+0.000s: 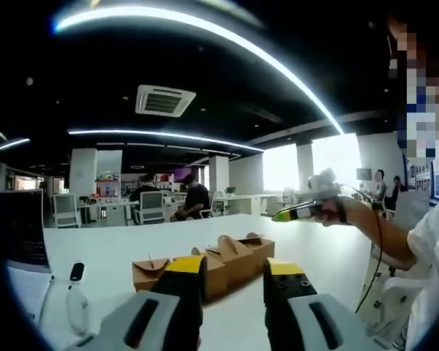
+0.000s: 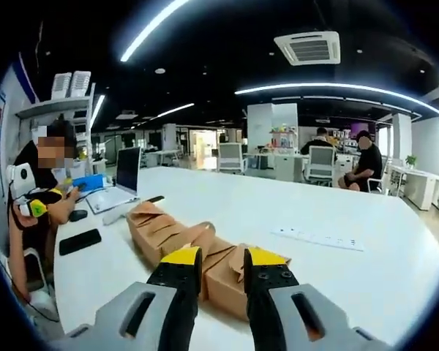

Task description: Pick up one paper box from the group, open the paper box, and remove the item inside

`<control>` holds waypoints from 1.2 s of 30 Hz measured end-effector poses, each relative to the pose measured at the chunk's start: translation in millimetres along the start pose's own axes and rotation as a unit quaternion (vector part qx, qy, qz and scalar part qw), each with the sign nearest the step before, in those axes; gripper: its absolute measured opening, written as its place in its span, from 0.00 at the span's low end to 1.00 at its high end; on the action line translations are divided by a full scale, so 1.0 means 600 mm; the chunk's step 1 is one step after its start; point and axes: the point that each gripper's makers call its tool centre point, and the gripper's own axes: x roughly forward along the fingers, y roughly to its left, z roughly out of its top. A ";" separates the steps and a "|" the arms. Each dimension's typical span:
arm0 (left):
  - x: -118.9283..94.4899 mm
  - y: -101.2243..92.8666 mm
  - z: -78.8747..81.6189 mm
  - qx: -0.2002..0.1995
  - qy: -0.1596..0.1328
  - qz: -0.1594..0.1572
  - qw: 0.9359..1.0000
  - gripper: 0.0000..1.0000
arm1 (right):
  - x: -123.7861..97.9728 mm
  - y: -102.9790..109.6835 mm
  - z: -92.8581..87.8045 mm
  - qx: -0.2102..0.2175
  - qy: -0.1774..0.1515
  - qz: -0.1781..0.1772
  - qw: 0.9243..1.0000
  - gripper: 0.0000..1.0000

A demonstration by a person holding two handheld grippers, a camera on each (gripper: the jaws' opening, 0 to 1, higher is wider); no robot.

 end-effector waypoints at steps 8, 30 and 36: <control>0.003 0.003 -0.001 0.000 0.002 -0.001 1.000 0.32 | 0.015 -0.003 -0.008 0.007 0.006 -0.001 1.000 0.24; 0.000 0.002 0.004 0.001 -0.001 -0.003 1.000 0.32 | 0.053 -0.015 -0.026 0.033 0.020 -0.003 0.999 0.24; 0.000 0.001 0.003 0.001 -0.001 -0.003 1.000 0.32 | 0.062 -0.022 -0.038 0.036 0.029 -0.008 0.999 0.24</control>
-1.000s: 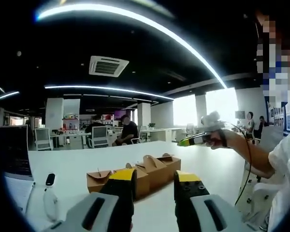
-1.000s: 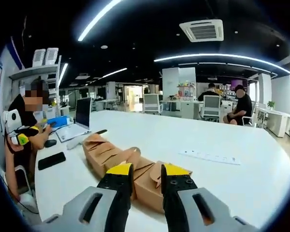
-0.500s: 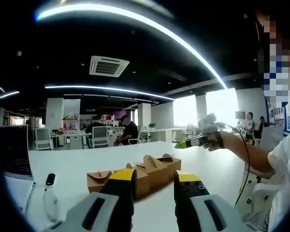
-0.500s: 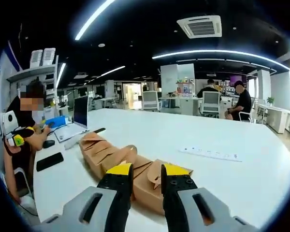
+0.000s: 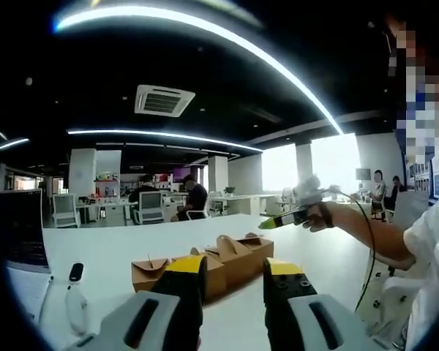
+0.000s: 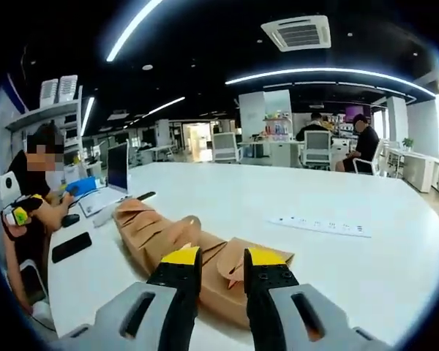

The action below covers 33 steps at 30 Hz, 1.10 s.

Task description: Pick up one paper box from the group, open the paper box, and remove the item inside

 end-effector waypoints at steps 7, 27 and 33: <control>-0.003 -0.005 0.002 -0.002 -0.004 -0.004 1.000 0.32 | 0.006 -0.004 -0.011 0.002 0.010 -0.003 1.000 0.24; -0.009 -0.008 0.004 0.001 -0.010 -0.003 1.000 0.32 | 0.026 -0.013 -0.027 0.002 0.028 -0.008 1.000 0.24; -0.009 -0.012 0.005 0.002 -0.012 -0.005 1.000 0.32 | 0.027 -0.019 -0.033 -0.003 0.034 -0.014 0.999 0.24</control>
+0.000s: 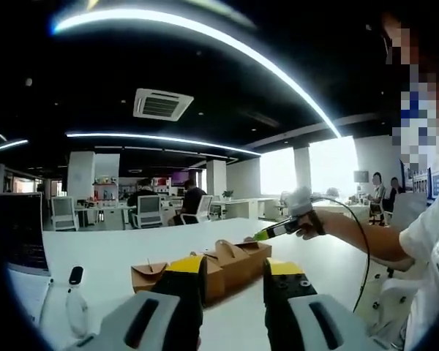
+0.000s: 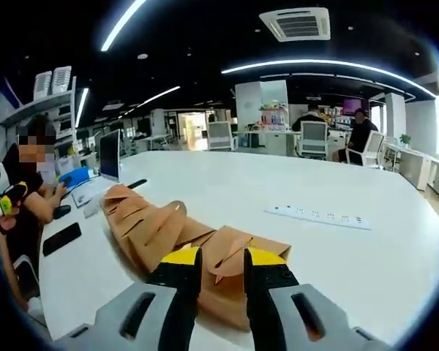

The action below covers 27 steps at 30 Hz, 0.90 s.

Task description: Pick up one paper box from the group, open the paper box, and remove the item inside

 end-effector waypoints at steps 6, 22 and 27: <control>0.000 0.011 0.007 -0.002 0.000 0.000 1.000 0.32 | 0.004 -0.004 -0.004 0.000 0.005 -0.001 1.000 0.24; -0.003 0.003 0.006 0.000 -0.004 0.000 1.000 0.32 | 0.009 -0.003 -0.020 0.002 0.015 -0.001 1.000 0.24; -0.005 -0.003 0.010 -0.003 -0.009 -0.007 1.000 0.32 | 0.010 -0.002 -0.026 0.001 0.018 0.001 1.000 0.24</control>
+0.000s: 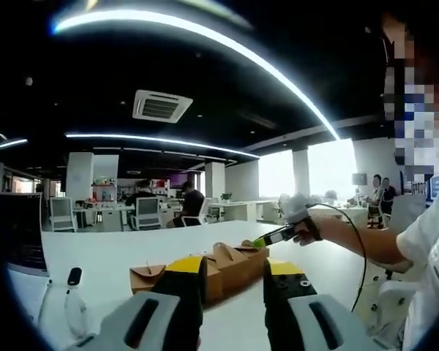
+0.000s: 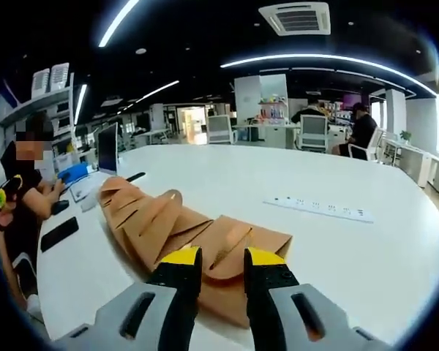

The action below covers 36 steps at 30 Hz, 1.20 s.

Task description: Pick up one paper box from the group, open the paper box, and remove the item inside

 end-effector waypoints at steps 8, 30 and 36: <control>0.000 -0.002 -0.002 -0.001 -0.001 0.000 1.000 0.32 | 0.004 0.001 -0.010 0.001 0.006 0.000 1.000 0.24; 0.001 -0.001 -0.002 -0.001 -0.001 0.000 1.000 0.32 | 0.011 -0.007 -0.020 0.006 0.011 -0.004 1.000 0.23; 0.001 -0.001 -0.001 0.000 -0.002 -0.001 1.000 0.32 | 0.012 -0.009 -0.019 0.007 0.011 -0.003 1.000 0.22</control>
